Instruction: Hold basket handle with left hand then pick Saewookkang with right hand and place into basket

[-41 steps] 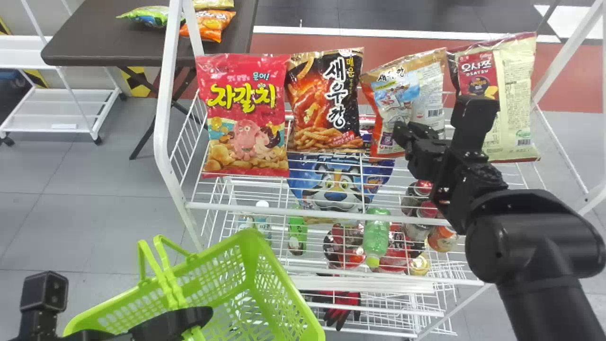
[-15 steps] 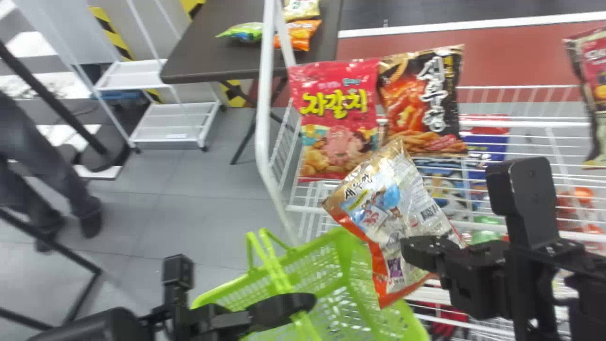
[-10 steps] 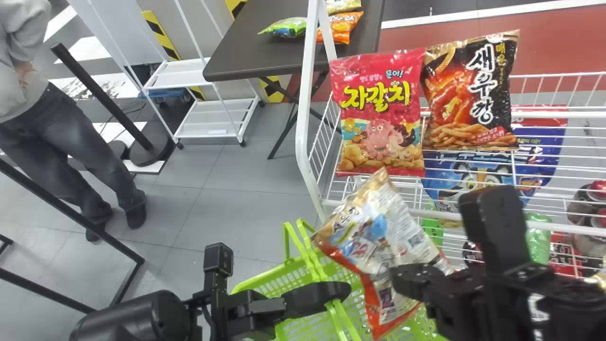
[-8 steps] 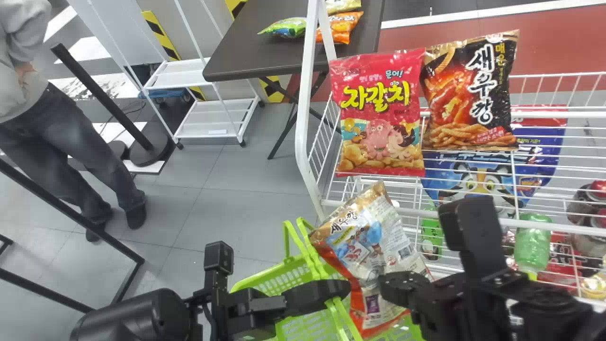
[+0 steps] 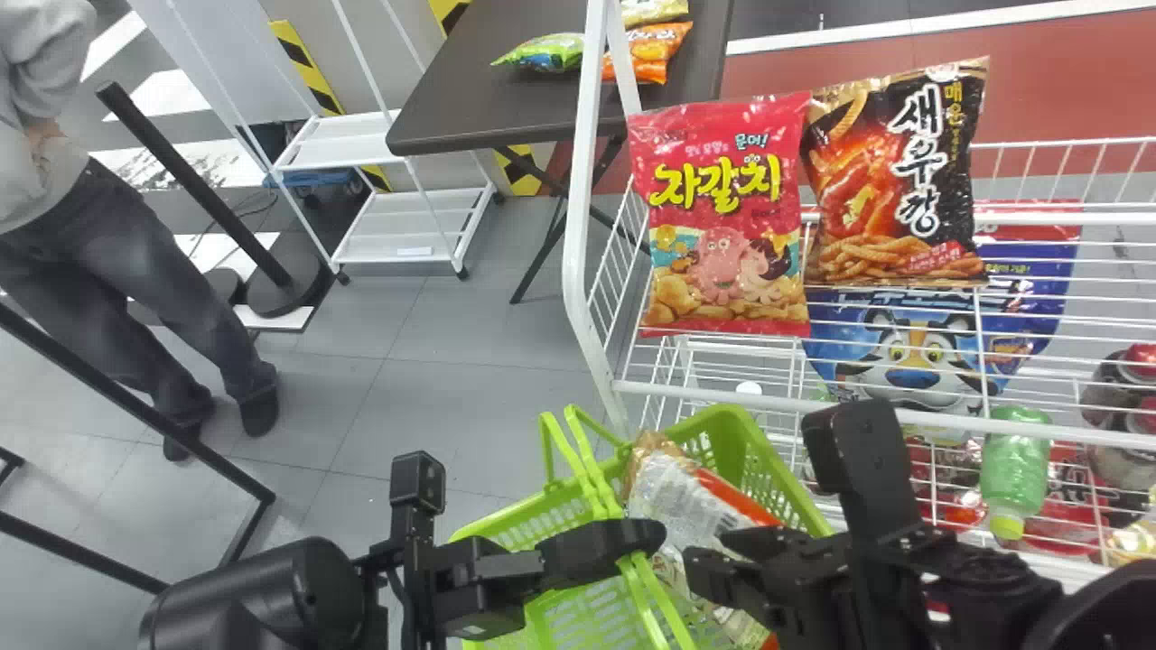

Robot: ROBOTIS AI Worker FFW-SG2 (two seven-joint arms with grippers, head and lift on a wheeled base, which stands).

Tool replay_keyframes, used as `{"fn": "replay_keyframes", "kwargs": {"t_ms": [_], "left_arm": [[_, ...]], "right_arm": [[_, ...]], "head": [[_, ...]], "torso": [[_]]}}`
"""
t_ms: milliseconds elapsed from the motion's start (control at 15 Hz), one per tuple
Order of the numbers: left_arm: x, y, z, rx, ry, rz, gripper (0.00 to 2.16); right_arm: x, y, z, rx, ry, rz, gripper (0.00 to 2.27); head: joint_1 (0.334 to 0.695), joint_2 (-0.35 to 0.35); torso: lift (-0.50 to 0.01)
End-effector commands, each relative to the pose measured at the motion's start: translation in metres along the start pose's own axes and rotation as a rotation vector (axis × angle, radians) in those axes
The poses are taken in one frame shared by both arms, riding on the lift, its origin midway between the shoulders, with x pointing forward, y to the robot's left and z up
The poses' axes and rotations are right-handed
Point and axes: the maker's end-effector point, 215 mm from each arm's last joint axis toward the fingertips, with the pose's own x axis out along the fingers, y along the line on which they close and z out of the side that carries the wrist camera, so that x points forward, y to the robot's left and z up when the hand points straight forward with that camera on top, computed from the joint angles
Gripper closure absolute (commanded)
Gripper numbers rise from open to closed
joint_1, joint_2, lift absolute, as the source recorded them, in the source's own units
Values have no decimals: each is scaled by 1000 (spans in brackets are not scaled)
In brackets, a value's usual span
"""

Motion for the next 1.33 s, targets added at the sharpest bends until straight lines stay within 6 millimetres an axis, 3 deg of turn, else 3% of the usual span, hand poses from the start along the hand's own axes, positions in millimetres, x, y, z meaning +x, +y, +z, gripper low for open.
{"fn": "replay_keyframes", "kwargs": {"t_ms": [0,200,333,533,733,933,1133,1267], "left_arm": [[-1,-1,-1,-34,-2,-8,2152],[-4,-1,0,-33,-5,-3,2152],[-6,0,0,-36,-6,-1,2152],[-7,3,0,-46,-9,0,2152],[-7,5,-1,-57,-13,-4,2152],[-6,5,-2,-59,-12,-6,2152],[-6,5,-5,-63,-12,-7,2155],[-7,6,-8,-68,-13,-6,2152]], "right_arm": [[-12,-14,29,-7,-85,-29,66],[-35,-56,89,-99,-316,-180,83],[-56,-92,106,-112,-403,-272,80],[-91,-155,104,-75,-492,-396,80],[-131,-200,98,-84,-625,-495,80],[-168,-214,89,-123,-788,-548,76],[-180,-219,62,-122,-825,-576,80],[-183,-219,57,-117,-833,-579,76]], "head": [[695,350],[695,350],[695,350],[695,335],[695,217],[695,117],[695,72],[695,46]], "torso": [[-19],[-19],[-19],[-19],[-19],[-19],[-19],[-19]]}}
